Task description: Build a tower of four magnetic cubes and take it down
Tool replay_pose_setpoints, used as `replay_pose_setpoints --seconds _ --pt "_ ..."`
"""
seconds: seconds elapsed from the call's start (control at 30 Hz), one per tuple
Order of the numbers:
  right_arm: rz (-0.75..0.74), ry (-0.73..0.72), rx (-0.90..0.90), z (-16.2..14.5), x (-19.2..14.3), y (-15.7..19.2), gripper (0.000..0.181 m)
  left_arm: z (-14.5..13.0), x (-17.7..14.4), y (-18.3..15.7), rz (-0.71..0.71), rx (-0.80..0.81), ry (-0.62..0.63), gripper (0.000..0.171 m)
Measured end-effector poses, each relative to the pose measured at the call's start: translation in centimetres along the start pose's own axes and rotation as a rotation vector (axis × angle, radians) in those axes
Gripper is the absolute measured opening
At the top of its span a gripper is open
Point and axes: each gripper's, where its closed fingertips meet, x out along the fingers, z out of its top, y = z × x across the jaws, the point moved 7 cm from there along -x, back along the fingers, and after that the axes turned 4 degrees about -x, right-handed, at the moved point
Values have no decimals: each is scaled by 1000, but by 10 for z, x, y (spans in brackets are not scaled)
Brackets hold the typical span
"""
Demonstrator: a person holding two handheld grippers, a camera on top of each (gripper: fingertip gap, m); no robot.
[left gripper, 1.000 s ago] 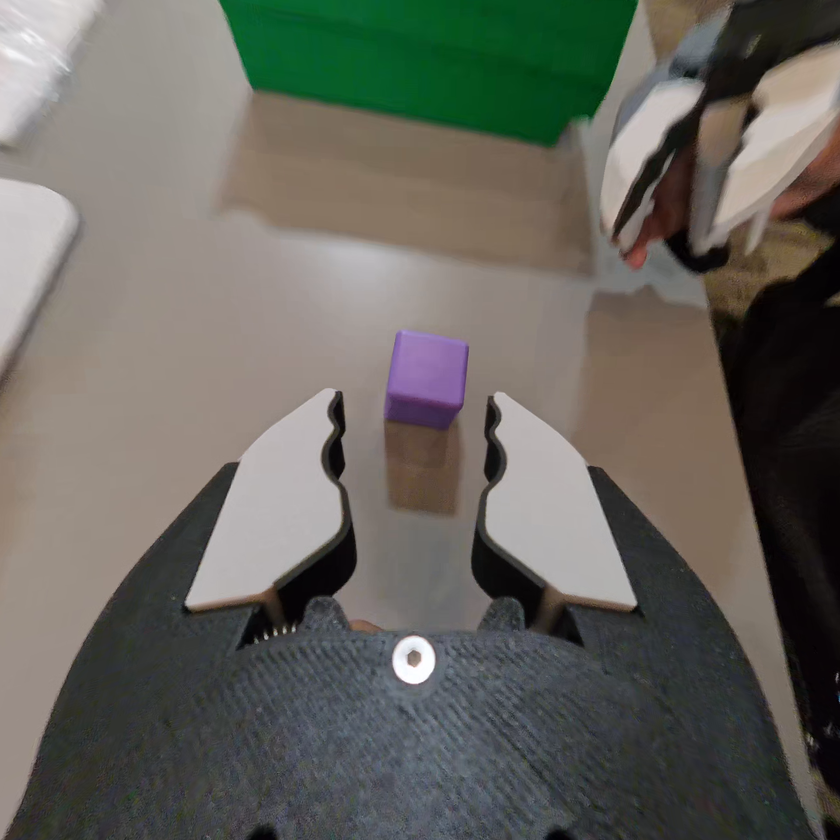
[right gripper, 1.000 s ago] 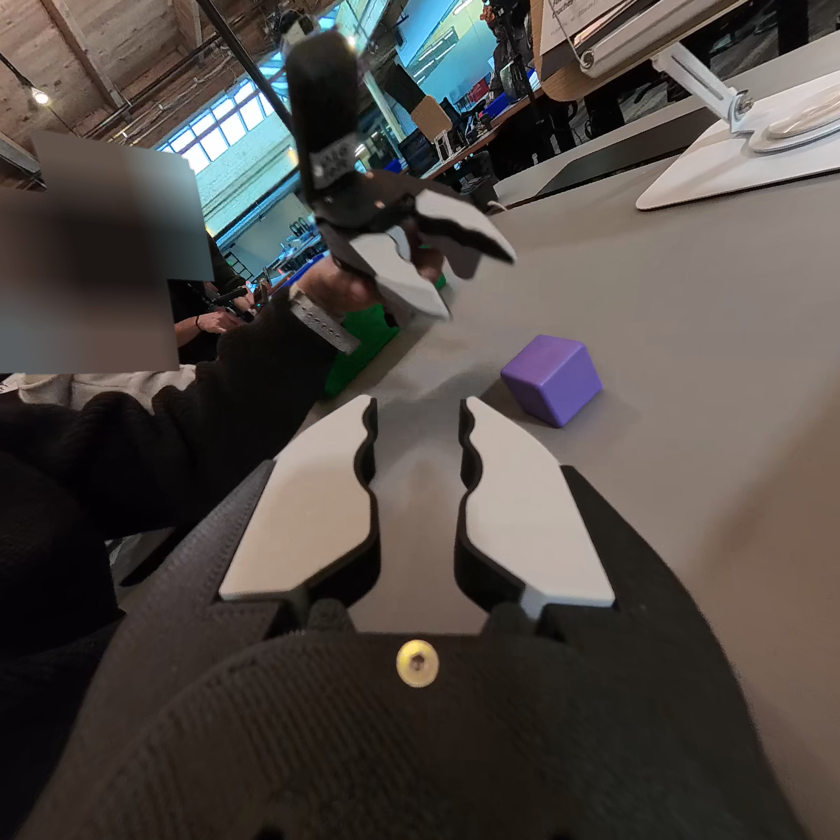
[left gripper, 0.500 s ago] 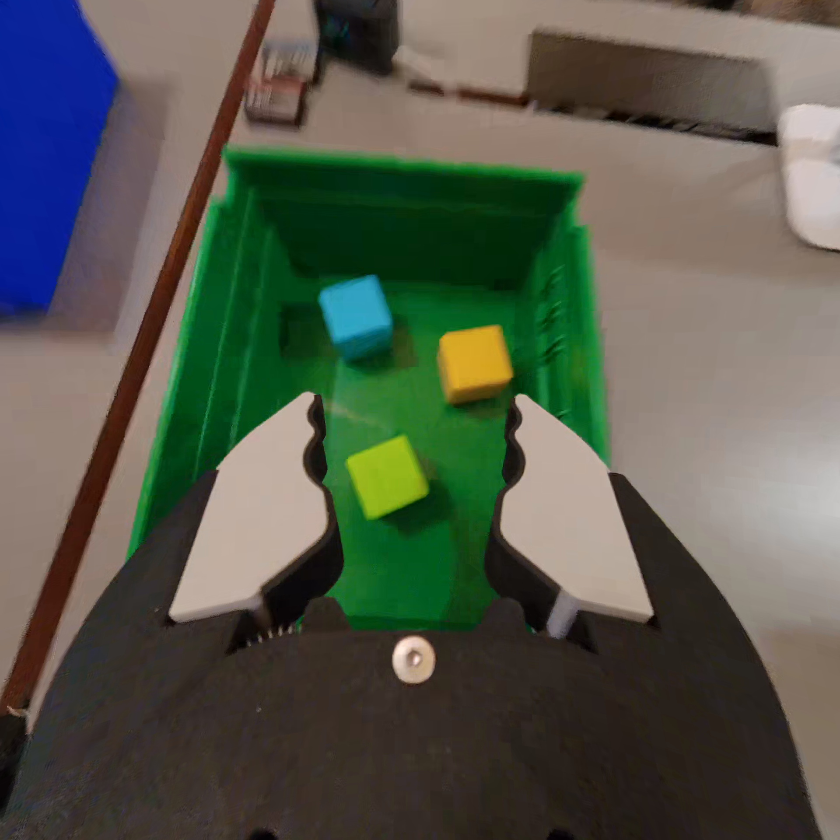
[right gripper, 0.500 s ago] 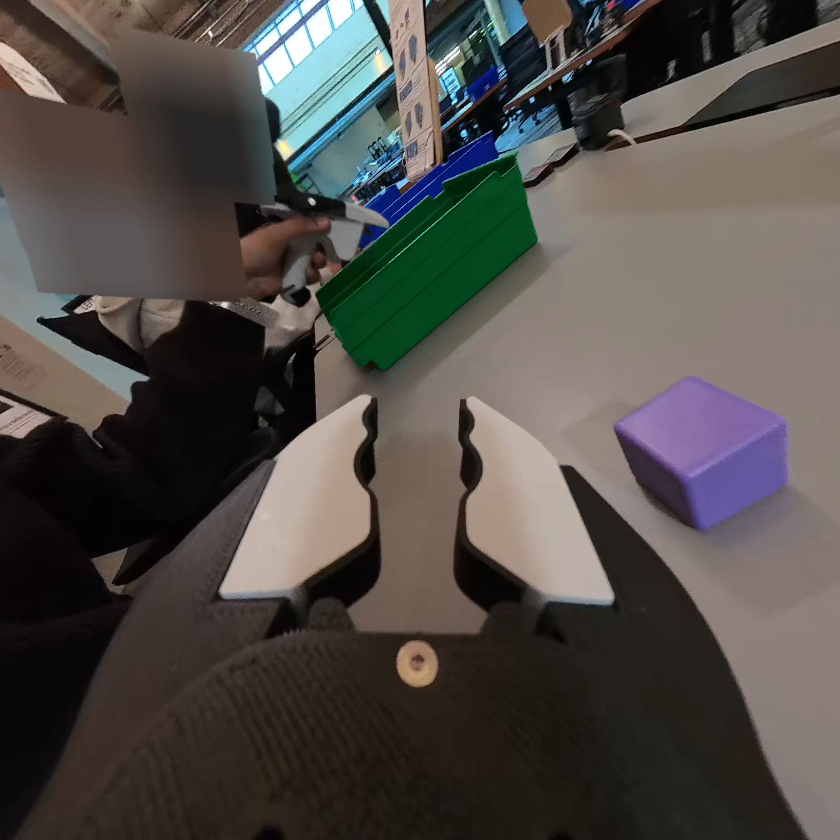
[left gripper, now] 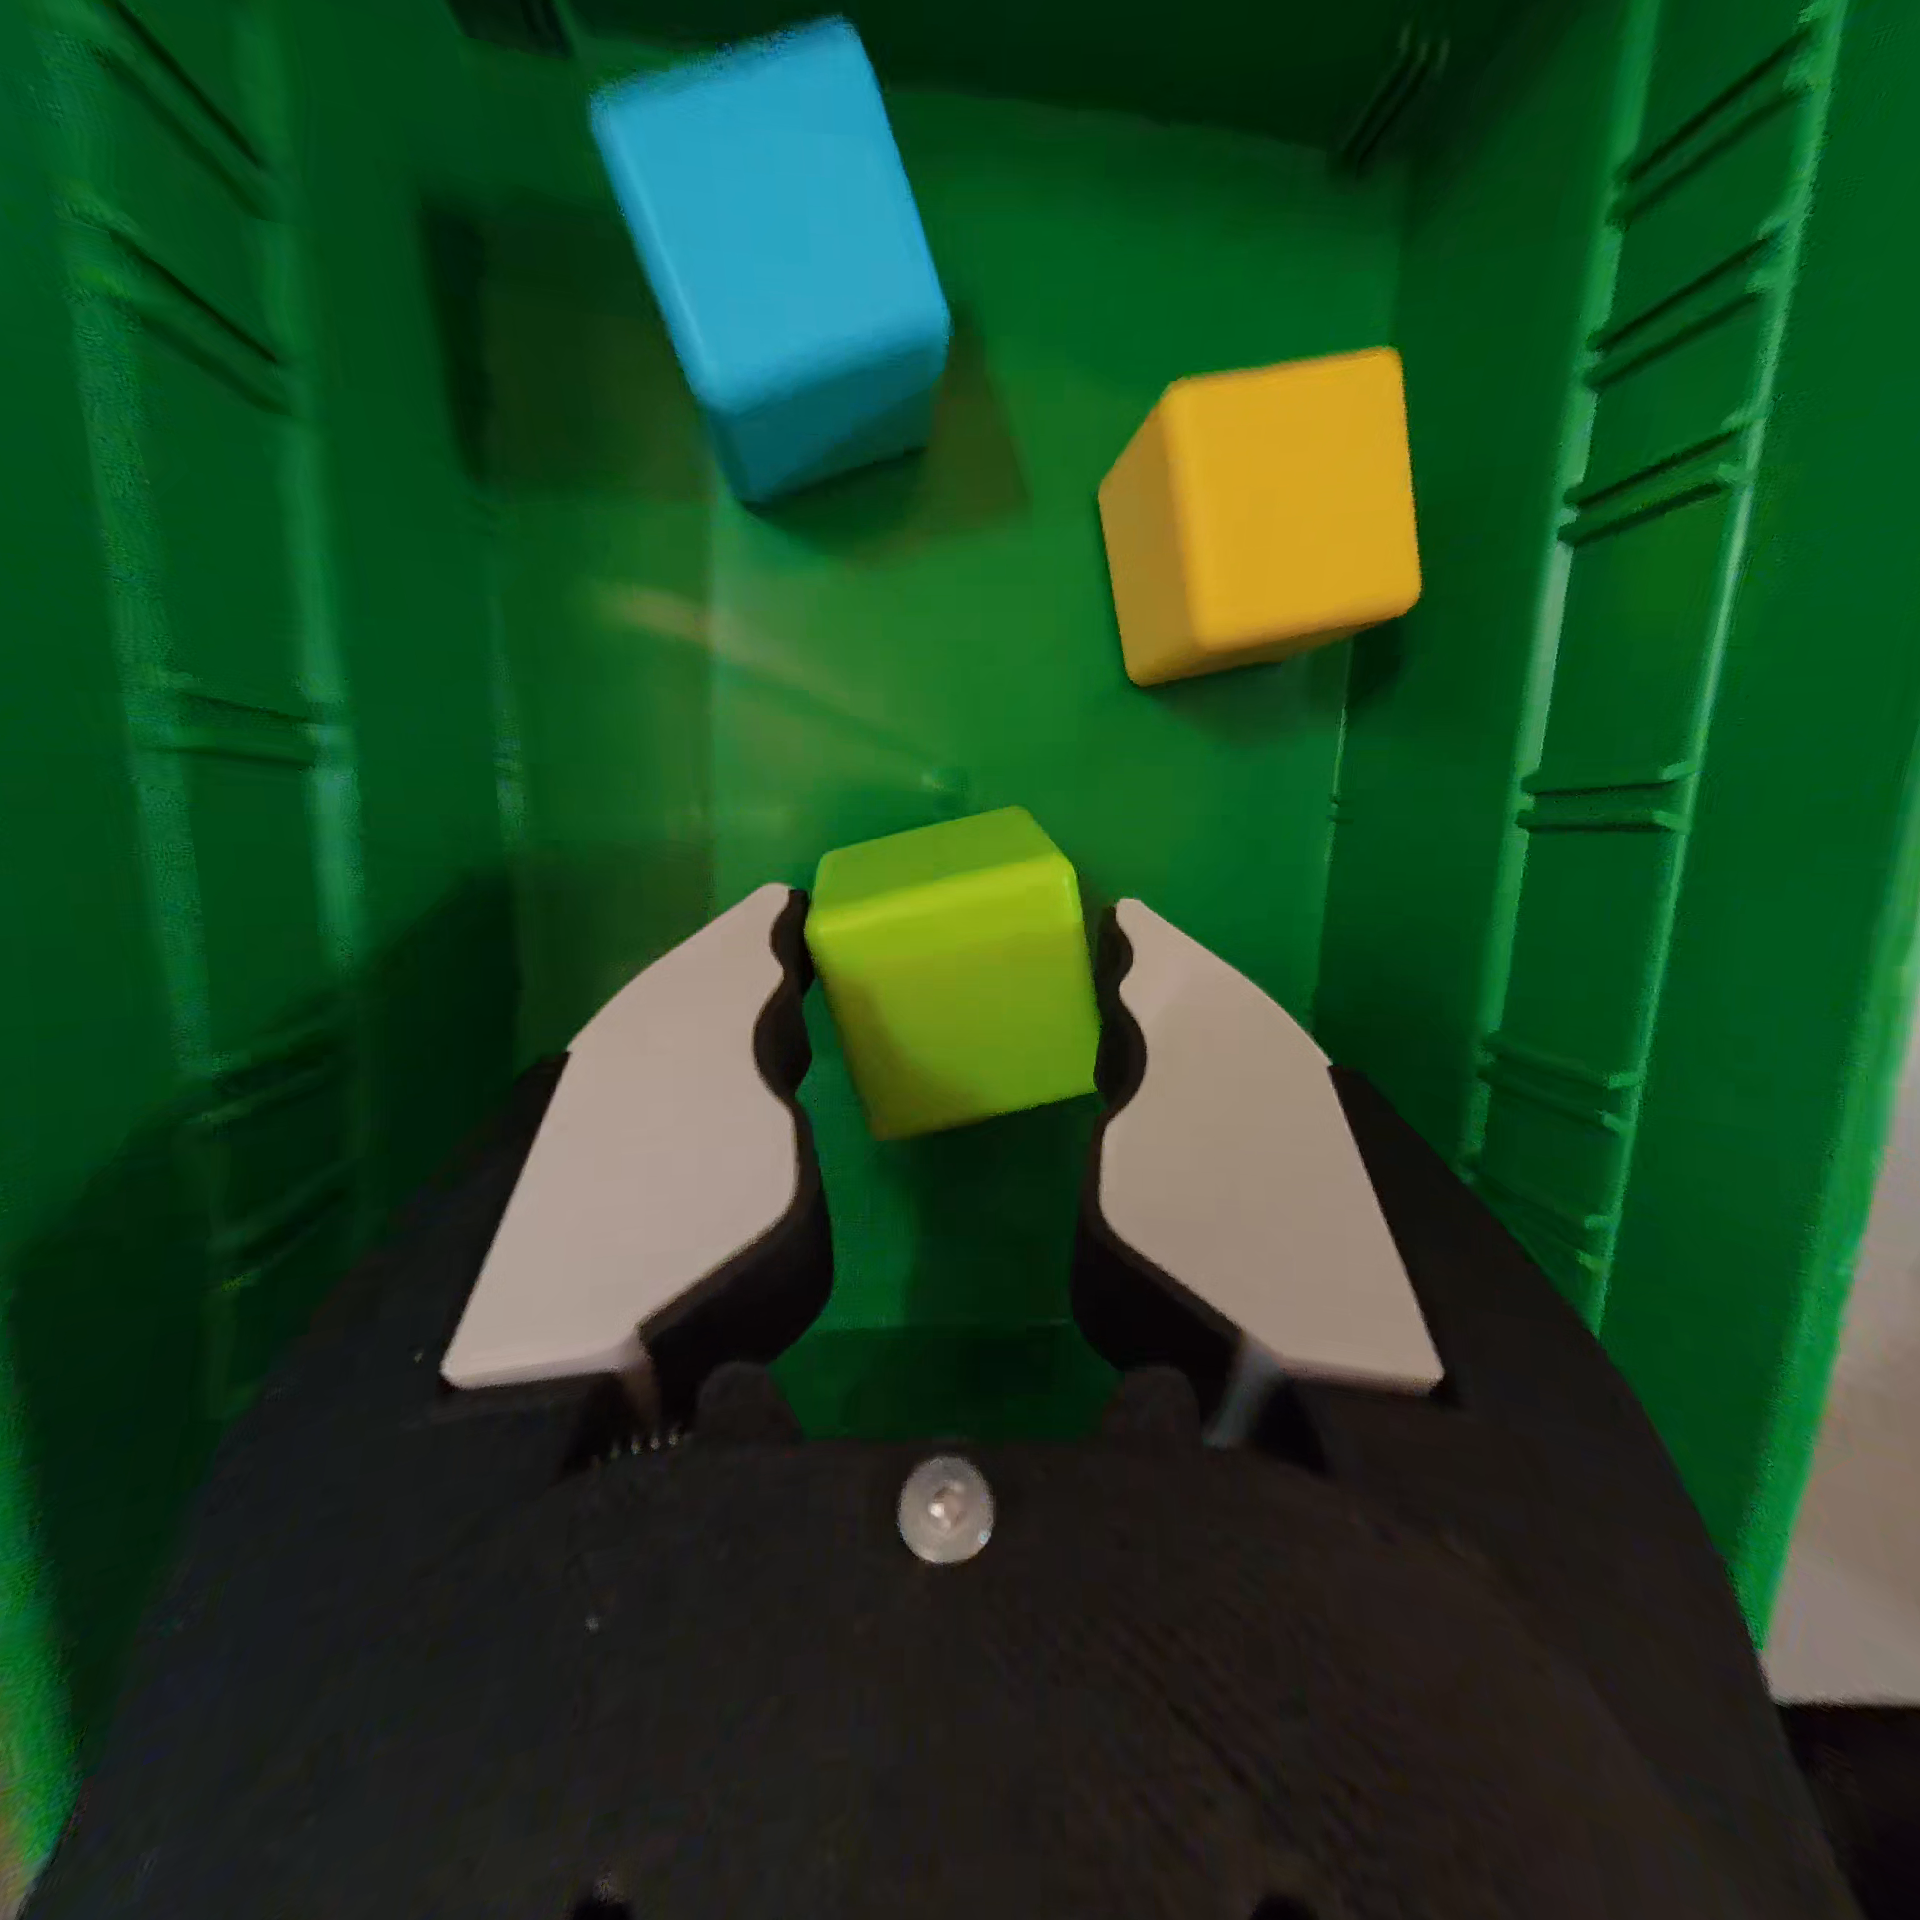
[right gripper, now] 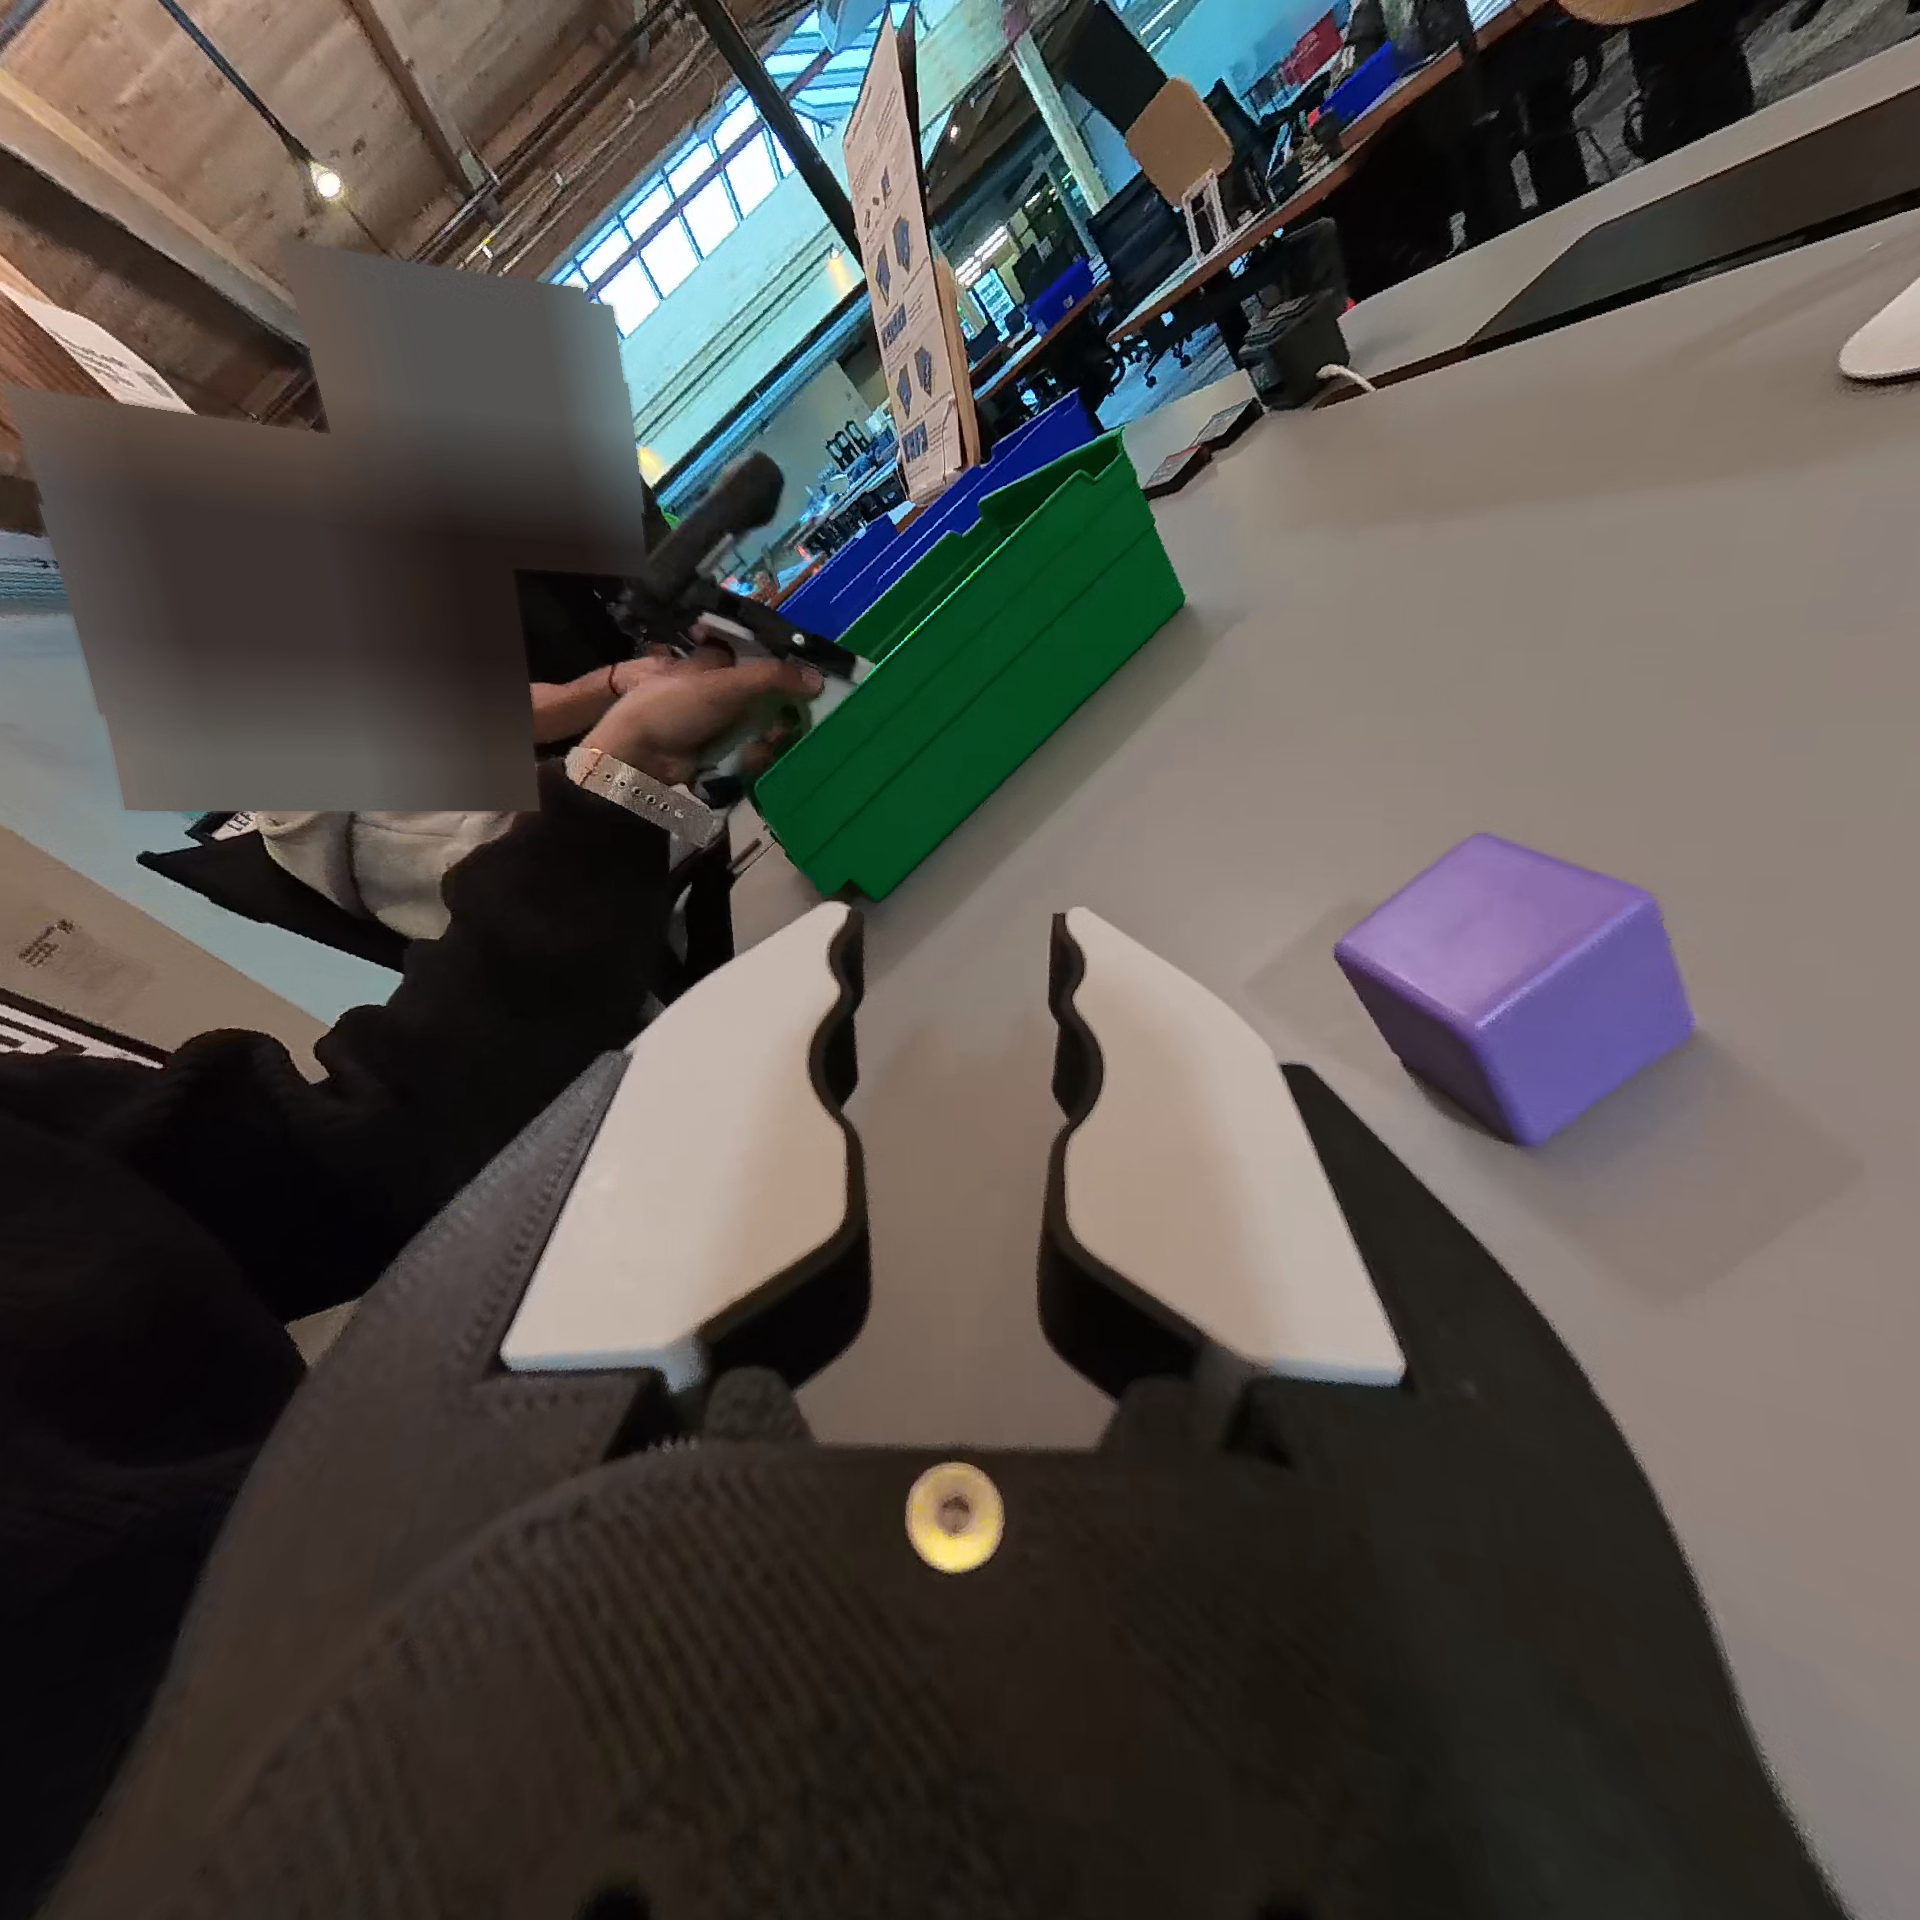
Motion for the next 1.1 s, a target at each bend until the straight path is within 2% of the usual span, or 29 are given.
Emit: replay_pose_setpoints --seconds 0.07,0.13,0.27,0.37,0.43,0.5,0.57,0.67,0.83,0.97,1.1 --pt "0 2 -1 -1 0 0 35 9 -29 2 102 57 -78 52" --pt "-5 11 -7 -2 -1 1 35 18 -65 -9 116 118 -154 53" --pt "-27 17 -18 -4 -6 1 35 27 -128 -74 -84 320 -307 52" --pt "-51 0 -13 -4 -15 0 35 24 -149 -143 -274 578 -376 53" --pt "-71 -13 -10 -5 -22 0 35 11 -146 -191 -427 857 -354 53" --pt "-96 -27 -11 -6 -31 0 35 -12 -129 -235 -589 1186 -290 53" --pt "-121 -45 -9 -7 -39 0 35 -25 -109 -275 -702 1382 -280 53" --pt "-160 -70 -7 -8 -52 0 34 -28 -76 -328 -815 1490 -123 53" --pt "-223 -78 -29 -10 -67 0 34 -30 -36 -391 -828 1722 55 53" --pt "-243 -66 -34 -12 -70 -2 34 -34 -18 -420 -847 1777 155 53" --pt "-219 -57 -10 -14 -67 -3 34 -39 -7 -423 -787 1809 212 53"
